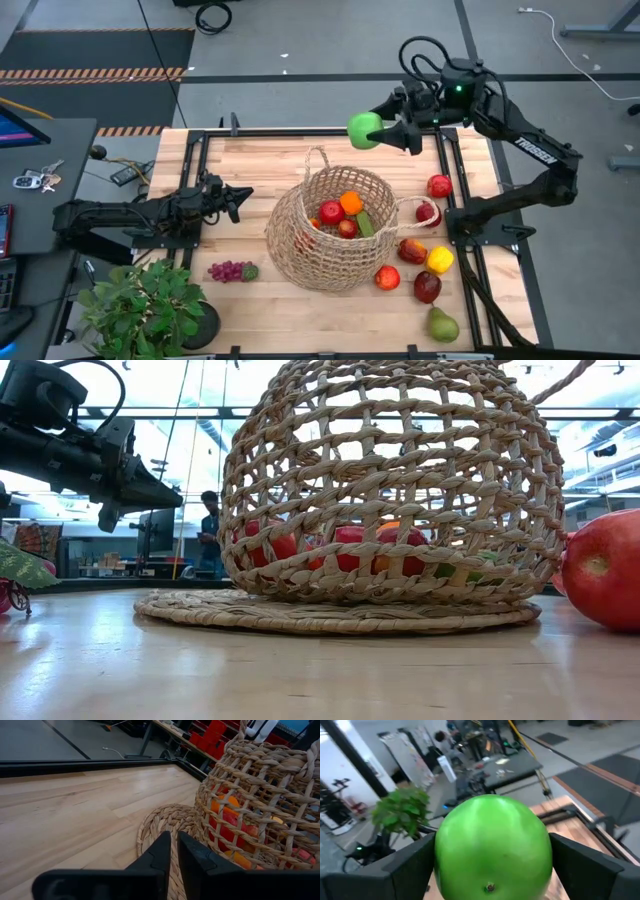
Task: Build produce basket
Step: Put the green apple into the brown basket
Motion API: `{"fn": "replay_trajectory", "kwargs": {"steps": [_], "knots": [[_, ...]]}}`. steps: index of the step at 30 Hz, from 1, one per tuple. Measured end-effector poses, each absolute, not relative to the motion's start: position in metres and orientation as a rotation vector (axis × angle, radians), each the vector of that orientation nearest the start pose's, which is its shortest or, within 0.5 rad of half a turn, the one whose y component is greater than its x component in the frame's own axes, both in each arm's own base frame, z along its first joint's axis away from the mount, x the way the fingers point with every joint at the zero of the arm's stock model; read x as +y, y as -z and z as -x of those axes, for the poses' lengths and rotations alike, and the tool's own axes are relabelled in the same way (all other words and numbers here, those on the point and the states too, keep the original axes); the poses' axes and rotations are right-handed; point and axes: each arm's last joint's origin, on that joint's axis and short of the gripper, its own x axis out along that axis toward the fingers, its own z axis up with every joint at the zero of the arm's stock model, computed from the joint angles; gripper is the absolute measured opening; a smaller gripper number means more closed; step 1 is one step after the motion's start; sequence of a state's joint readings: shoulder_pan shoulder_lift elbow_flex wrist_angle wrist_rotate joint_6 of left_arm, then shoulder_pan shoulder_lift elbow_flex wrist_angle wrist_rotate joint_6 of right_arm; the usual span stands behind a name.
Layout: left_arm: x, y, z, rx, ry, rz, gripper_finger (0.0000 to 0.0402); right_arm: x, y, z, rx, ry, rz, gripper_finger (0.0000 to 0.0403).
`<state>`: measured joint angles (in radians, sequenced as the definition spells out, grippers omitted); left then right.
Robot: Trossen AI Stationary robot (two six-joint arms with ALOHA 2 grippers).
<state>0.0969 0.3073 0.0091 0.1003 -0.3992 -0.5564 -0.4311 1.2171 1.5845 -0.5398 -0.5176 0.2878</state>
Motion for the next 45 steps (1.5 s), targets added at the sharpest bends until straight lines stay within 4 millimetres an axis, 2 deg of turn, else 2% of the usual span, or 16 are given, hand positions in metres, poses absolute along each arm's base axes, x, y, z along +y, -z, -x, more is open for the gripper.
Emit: {"fn": "replay_trajectory", "kwargs": {"steps": [8,16,27,31,45], "knots": [[0.022,-0.15,-0.111,0.055,-0.536,0.513,0.0033,-0.068,-0.493,-0.218,0.047,-0.149,-0.319,0.0369],[0.022,-0.15,-0.111,0.055,-0.536,0.513,0.004,-0.062,-0.51,-0.212,-0.093,-0.228,-0.29,0.0369],[0.022,-0.15,-0.111,0.055,-0.536,0.513,0.0033,-0.052,-0.537,-0.204,-0.312,-0.435,-0.213,0.0369],[0.022,-0.15,-0.111,0.055,-0.536,0.513,0.0037,-0.053,-0.537,-0.204,-0.312,-0.432,-0.217,0.0369],[0.022,-0.15,-0.111,0.055,-0.536,0.513,0.0032,-0.051,-0.526,-0.225,-0.214,-0.543,-0.315,0.0369]]}}
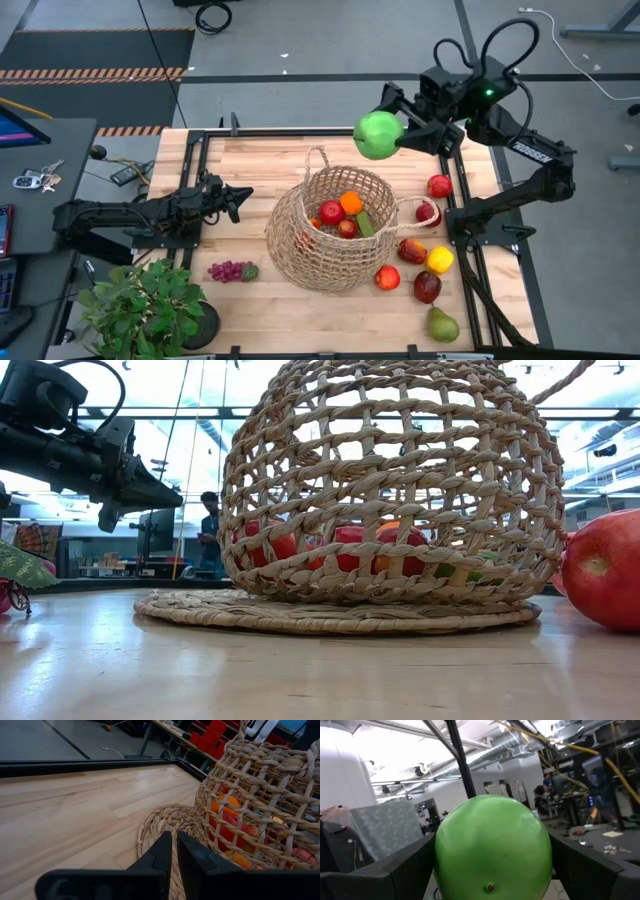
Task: Build produce basket
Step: Put the green apple into the brown basket
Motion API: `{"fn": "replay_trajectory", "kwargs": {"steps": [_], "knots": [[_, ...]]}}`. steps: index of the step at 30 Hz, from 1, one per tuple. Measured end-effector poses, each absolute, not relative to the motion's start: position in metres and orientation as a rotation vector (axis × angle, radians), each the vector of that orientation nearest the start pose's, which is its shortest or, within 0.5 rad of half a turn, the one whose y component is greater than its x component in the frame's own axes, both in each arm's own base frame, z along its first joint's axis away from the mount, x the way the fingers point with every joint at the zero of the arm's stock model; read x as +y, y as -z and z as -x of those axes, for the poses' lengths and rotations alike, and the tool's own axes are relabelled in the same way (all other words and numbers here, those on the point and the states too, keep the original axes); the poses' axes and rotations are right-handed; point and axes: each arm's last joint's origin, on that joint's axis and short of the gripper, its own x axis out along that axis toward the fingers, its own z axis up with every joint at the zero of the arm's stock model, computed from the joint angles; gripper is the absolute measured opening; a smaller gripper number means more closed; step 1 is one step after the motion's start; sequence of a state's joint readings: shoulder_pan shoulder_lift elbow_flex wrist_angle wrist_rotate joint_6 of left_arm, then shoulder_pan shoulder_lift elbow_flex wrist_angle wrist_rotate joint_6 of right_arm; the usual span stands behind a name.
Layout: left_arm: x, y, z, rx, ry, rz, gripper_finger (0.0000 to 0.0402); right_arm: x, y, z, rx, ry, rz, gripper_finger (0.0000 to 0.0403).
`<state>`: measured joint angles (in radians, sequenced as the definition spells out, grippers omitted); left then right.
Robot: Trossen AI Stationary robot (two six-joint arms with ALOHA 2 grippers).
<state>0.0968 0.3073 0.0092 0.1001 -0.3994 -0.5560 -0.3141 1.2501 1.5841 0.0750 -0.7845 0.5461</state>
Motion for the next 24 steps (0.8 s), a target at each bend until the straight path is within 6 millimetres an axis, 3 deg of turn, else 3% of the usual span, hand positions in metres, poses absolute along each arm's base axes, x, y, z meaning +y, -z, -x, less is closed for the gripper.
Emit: {"fn": "replay_trajectory", "kwargs": {"steps": [14,24], "knots": [[0.022,-0.15,-0.111,0.054,-0.536,0.513,0.0036,-0.05,-0.513,-0.233,-0.112,-0.517,-0.345,0.0369],[0.022,-0.15,-0.111,0.054,-0.536,0.513,0.0038,-0.059,-0.467,-0.252,0.222,-0.277,-0.437,0.0369]]}}
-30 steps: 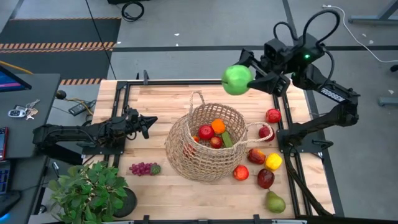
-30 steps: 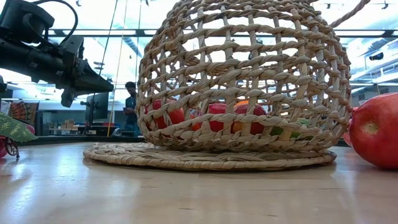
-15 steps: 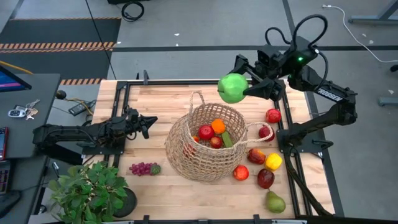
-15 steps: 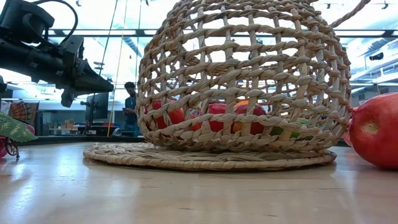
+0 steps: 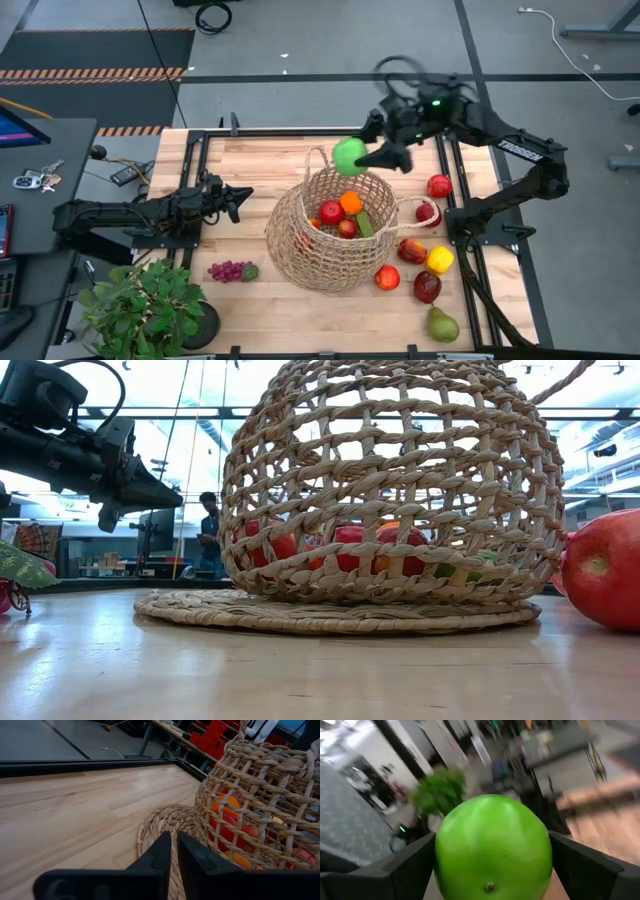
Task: Build produce basket
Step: Put the green apple into the brown basket
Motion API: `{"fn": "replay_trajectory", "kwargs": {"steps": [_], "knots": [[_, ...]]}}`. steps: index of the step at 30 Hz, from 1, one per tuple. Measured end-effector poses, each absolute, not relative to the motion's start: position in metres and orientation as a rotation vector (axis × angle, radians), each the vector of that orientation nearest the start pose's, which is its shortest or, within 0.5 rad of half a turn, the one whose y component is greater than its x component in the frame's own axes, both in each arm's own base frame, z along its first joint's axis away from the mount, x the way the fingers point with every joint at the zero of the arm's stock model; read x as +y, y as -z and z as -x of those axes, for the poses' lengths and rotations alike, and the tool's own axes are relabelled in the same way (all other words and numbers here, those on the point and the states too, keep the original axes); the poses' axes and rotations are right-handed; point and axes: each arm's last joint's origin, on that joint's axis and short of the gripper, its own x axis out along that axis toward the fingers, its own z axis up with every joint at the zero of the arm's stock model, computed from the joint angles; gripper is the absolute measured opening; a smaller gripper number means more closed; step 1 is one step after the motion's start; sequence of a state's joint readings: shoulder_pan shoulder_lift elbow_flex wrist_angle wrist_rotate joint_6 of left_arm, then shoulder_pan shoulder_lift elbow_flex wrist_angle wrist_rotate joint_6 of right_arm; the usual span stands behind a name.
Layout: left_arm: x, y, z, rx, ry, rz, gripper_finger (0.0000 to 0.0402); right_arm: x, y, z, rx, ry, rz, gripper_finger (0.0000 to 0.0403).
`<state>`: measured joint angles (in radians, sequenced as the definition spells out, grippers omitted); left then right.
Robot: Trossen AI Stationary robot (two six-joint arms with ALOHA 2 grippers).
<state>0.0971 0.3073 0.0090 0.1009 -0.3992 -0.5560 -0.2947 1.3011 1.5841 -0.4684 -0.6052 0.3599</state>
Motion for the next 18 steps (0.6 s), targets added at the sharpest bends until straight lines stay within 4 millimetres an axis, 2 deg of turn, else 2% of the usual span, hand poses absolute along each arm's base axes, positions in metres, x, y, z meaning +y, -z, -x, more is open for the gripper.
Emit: {"fn": "replay_trajectory", "kwargs": {"steps": [8,13,18], "knots": [[0.022,-0.15,-0.111,0.055,-0.536,0.513,0.0037,-0.067,-0.406,-0.291,0.591,-0.182,-0.504,0.0369],[0.022,-0.15,-0.111,0.054,-0.536,0.513,0.0032,-0.064,-0.378,-0.307,0.745,-0.194,-0.462,0.0369],[0.022,-0.15,-0.111,0.055,-0.536,0.513,0.0037,-0.063,-0.354,-0.325,0.842,-0.106,-0.397,0.0369]]}}
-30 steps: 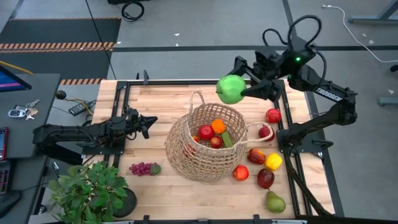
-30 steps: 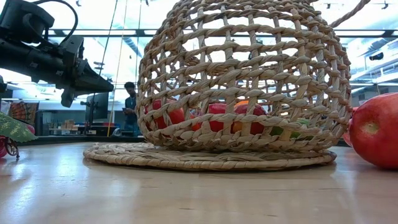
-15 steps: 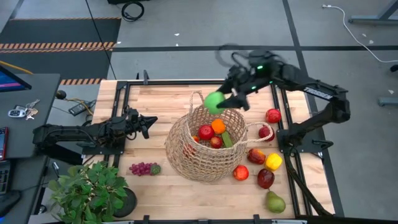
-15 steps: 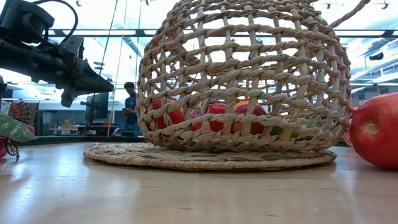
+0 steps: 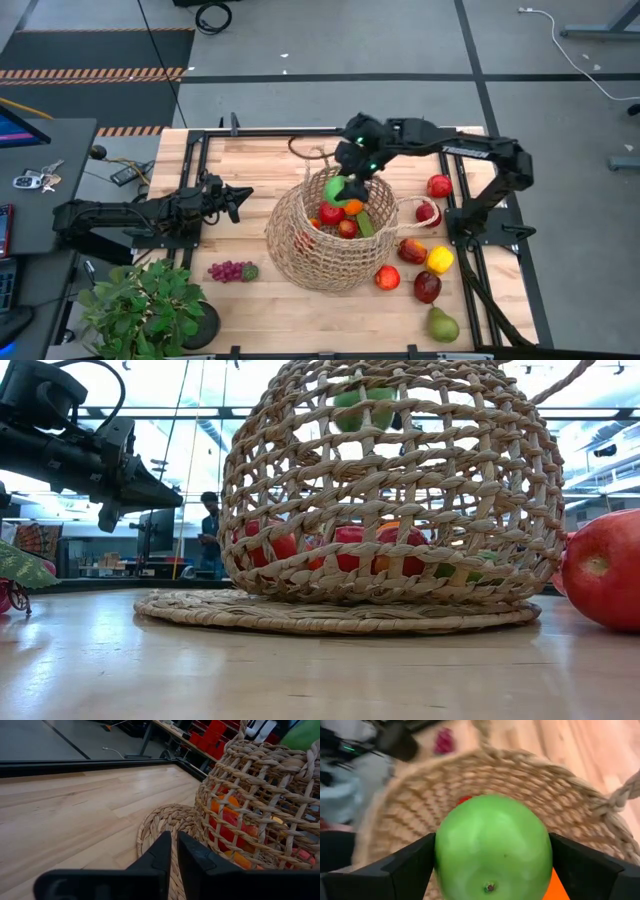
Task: Build produce basket
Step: Put the green apple into the brown basket
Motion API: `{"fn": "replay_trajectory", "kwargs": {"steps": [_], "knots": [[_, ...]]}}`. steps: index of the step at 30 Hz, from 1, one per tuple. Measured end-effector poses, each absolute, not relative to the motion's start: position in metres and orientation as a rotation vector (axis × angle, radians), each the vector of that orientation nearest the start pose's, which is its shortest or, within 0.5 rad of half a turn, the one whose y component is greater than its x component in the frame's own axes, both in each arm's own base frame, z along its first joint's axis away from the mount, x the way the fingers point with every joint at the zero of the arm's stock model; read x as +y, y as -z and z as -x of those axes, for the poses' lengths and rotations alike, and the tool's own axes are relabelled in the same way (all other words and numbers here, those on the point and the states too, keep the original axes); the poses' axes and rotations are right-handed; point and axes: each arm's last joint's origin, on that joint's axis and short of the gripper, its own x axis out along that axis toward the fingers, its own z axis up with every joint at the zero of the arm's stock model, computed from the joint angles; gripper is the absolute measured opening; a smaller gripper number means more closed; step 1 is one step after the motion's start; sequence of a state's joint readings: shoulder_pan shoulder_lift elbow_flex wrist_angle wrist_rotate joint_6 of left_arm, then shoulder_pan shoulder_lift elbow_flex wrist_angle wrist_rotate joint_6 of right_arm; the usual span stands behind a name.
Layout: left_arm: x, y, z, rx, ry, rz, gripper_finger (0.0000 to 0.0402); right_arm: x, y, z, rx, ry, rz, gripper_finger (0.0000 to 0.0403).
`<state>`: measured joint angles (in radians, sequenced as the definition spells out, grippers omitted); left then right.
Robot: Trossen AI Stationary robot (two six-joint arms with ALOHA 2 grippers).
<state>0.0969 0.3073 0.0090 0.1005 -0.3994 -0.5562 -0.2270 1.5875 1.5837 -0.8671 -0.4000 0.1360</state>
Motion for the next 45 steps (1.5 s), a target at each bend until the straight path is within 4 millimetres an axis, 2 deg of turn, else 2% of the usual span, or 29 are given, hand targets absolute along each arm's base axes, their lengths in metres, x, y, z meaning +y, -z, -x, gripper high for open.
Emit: {"fn": "replay_trajectory", "kwargs": {"steps": [4,9,15,20,24,29,35,45], "knots": [[0.022,-0.15,-0.111,0.055,-0.536,0.513,0.004,-0.058,-0.334,-0.34,0.916,-0.03,-0.347,0.0369],[0.022,-0.15,-0.111,0.055,-0.536,0.513,0.0037,-0.04,-0.319,-0.352,0.966,-0.047,-0.24,0.0369],[0.022,-0.15,-0.111,0.055,-0.536,0.513,0.0032,-0.021,-0.3,-0.341,0.972,-0.042,-0.011,0.0369],[0.022,-0.15,-0.111,0.055,-0.536,0.513,0.0037,-0.02,-0.272,-0.333,1.0,0.004,-0.02,0.0369],[0.022,-0.15,-0.111,0.055,-0.536,0.513,0.004,-0.014,-0.262,-0.33,1.018,-0.018,-0.045,0.0369],[0.022,-0.15,-0.111,0.055,-0.536,0.513,0.0036,-0.003,-0.256,-0.328,1.039,-0.063,-0.033,0.037],[0.022,-0.15,-0.111,0.055,-0.536,0.513,0.0033,0.01,-0.257,-0.328,1.034,-0.151,-0.007,0.0392],[0.022,-0.15,-0.111,0.055,-0.536,0.513,0.004,0.014,-0.257,-0.328,1.03,-0.21,0.007,0.0399]]}}
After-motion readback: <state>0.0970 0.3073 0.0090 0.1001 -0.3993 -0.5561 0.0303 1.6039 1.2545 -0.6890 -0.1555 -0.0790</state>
